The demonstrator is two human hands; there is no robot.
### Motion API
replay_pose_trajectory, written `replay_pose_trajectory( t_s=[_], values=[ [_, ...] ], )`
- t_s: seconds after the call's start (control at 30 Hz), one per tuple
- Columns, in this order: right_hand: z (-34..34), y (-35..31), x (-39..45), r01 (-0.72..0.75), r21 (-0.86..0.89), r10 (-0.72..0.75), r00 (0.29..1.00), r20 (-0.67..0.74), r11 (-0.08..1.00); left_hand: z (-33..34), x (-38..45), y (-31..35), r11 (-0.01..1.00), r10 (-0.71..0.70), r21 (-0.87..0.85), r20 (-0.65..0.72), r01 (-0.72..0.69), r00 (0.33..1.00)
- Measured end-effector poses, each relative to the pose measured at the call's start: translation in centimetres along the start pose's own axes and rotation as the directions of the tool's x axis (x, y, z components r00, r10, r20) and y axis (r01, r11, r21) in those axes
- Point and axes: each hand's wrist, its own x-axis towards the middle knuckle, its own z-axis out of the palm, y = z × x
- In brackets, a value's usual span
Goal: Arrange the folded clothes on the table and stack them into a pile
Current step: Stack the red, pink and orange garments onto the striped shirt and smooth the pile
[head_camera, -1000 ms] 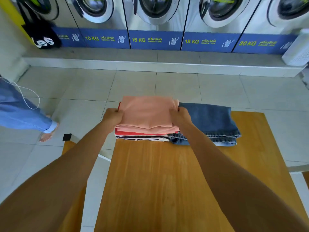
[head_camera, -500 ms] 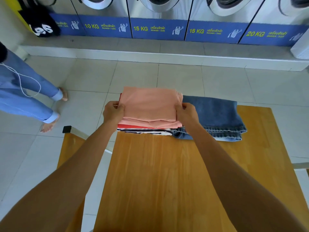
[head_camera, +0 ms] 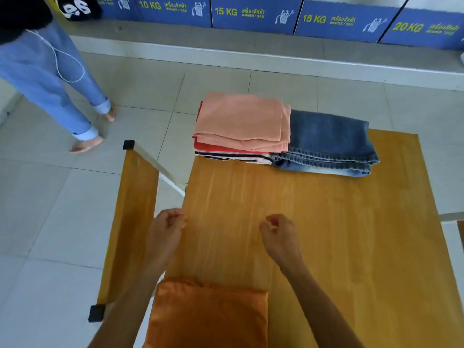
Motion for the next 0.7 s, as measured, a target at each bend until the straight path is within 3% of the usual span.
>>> replay_pose_trajectory(
  t_s=[0.1, 0.23, 0.33, 0.57, 0.7],
  values=[
    [1.0, 2.7, -3.5, -0.027, -0.132, 0.037, 0.997, 0.073, 0.991, -1.3, -4.1, -3.6, 0.989, -0.01, 0.15, -0.017, 0.013, 1.0],
    [1.4, 4.8, -7.0, 0.016, -0.235, 0.005, 0.996, 0.087, 0.972, -2.4, -6.9, -6.9, 0.917, -0.062, 0.399, 0.059, 0.034, 0.996],
    [1.6, 5.7, -9.2, -0.001, -0.275, 0.034, 0.993, 0.116, 0.961, -2.8, -8.6, -8.1, 0.922, -0.049, 0.386, 0.014, 0.04, 0.999],
    [1.2, 7.6, -14.0, -0.148, -0.333, 0.19, 0.977, 0.096, 0.931, -3.8, -11.2, -10.6, 0.868, -0.184, 0.465, -0.022, 0.174, 0.983],
    [3.0, 7.9, -16.0, -0.177, -0.351, 0.222, 0.971, 0.09, 0.919, -3.6, -12.0, -11.4, 0.832, -0.255, 0.518, 0.037, 0.199, 0.966]
  ],
)
